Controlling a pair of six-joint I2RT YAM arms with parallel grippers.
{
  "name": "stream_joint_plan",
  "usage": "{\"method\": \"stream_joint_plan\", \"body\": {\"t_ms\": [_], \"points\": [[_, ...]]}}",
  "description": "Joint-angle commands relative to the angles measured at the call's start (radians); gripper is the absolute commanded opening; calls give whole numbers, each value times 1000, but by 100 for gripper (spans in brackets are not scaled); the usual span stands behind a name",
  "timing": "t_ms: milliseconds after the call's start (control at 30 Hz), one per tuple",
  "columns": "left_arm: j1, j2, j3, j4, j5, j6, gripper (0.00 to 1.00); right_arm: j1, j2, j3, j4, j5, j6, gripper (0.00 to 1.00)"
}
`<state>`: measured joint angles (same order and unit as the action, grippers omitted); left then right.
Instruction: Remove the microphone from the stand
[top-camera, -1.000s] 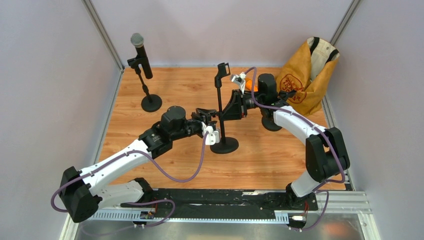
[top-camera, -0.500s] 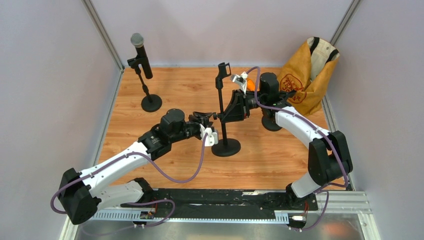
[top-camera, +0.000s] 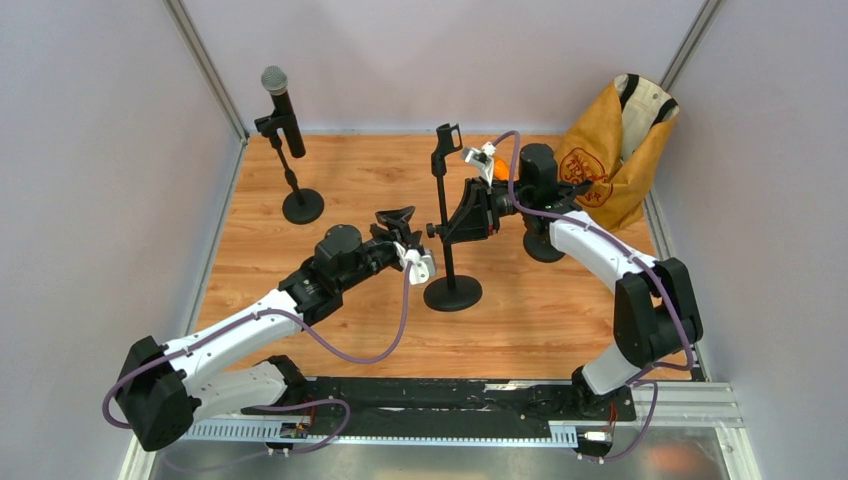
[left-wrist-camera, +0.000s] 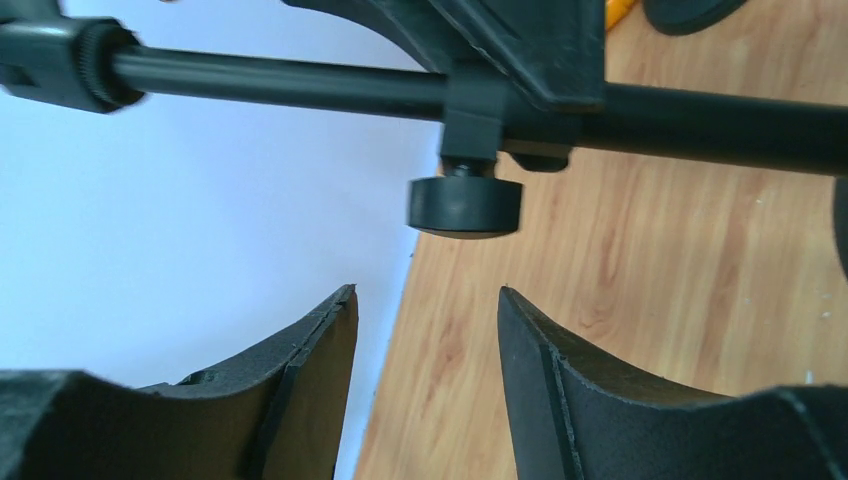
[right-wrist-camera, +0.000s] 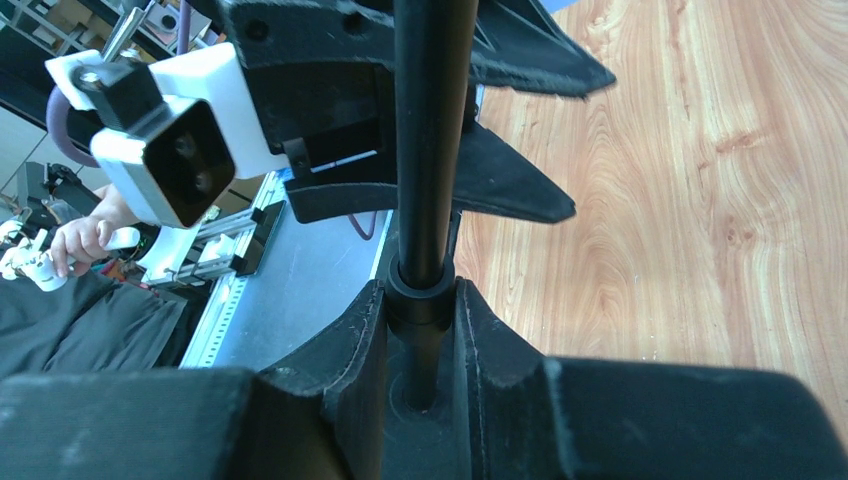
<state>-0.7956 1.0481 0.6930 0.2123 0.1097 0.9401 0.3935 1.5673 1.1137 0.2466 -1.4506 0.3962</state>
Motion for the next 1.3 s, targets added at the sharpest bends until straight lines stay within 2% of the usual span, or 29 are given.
{"method": "stream_joint_plan", "body": {"t_ms": [0,367,800,1000,1267], "points": [[1,7,-5,129,-36,17,61,-6,28,46,44,-27,49,0],[-48,37,-11,75,-10,80,55,-10,84,69,46,-35,84,0],[-71,51,21,10,22,49,47,-25,95,69,48,-36,92,0],[-80,60,30,26,3,22,49,-25,89,59,47,-33,84,0],[-82,53,4,149,-69,9,55,-24,92,49,48,-30,73,0]]}}
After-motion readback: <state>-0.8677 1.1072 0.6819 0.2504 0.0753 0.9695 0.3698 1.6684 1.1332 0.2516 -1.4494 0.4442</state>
